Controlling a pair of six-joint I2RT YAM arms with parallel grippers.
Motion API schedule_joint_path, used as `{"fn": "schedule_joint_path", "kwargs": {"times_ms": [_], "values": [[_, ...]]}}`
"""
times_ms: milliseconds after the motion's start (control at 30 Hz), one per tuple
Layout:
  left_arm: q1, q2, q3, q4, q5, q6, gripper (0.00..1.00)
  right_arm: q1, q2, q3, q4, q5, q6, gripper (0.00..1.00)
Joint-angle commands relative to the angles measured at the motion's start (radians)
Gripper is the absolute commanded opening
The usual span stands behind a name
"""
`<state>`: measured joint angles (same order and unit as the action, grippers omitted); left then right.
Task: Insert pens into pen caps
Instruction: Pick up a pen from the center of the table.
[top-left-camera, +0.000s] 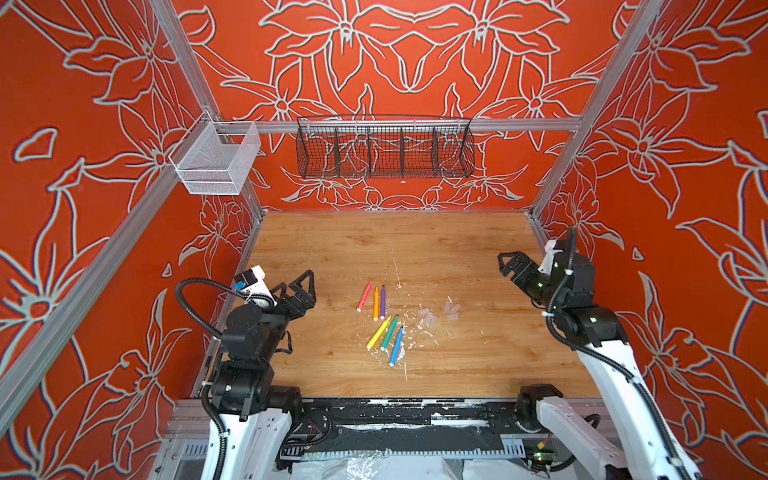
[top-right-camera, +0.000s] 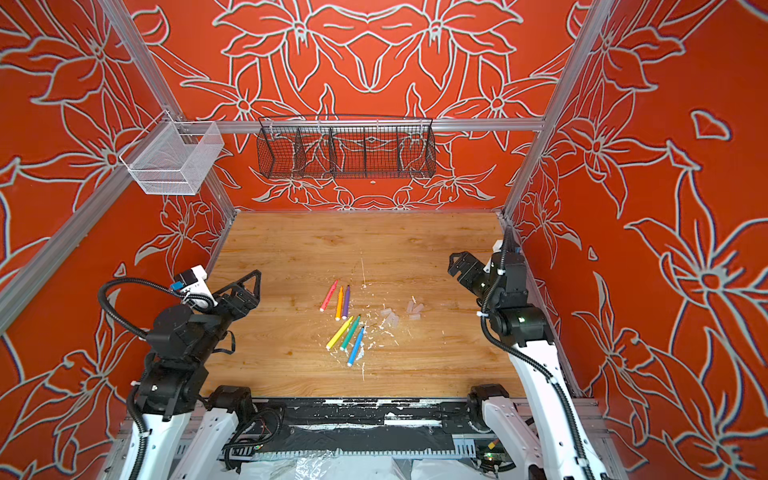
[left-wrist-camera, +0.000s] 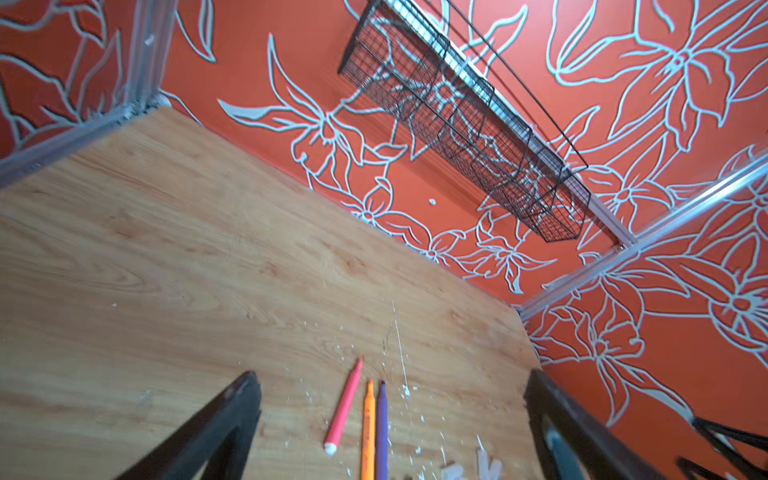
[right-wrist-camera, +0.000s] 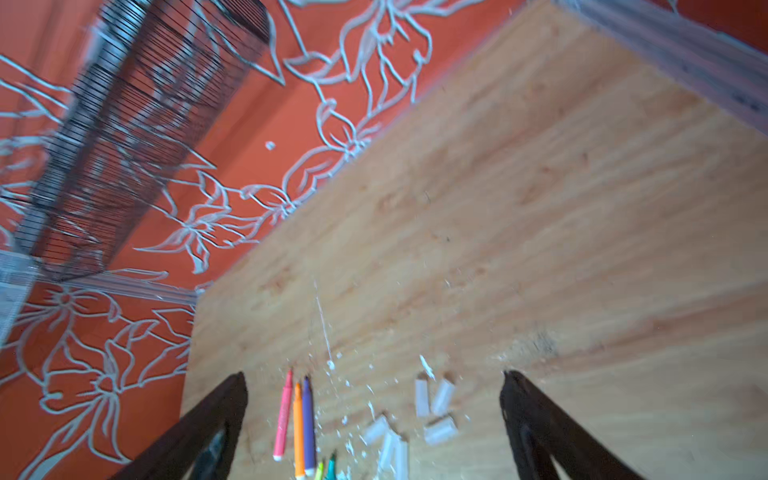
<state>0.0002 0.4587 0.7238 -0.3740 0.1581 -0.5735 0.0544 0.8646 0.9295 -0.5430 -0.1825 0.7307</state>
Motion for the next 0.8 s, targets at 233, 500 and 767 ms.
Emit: {"fn": "schedule_joint_path", "kwargs": {"times_ms": [233,500,767], "values": [[-0.038,0.314,0.064,-0.180,0.176,0.063,1.00,0.035,0.162,0.004,-0.054,-0.235,-0.117,0.97],[-0.383,0.784,0.236,-0.267,-0.145,0.155,0.96,0.138,0.264,-0.011,-0.075,0.017,-0.073,0.98],[-0.399,1.150,0.490,-0.384,-0.219,0.244,0.89,-0.040,0.356,-0.063,-0.102,-0.056,-0.099,0.98]]}}
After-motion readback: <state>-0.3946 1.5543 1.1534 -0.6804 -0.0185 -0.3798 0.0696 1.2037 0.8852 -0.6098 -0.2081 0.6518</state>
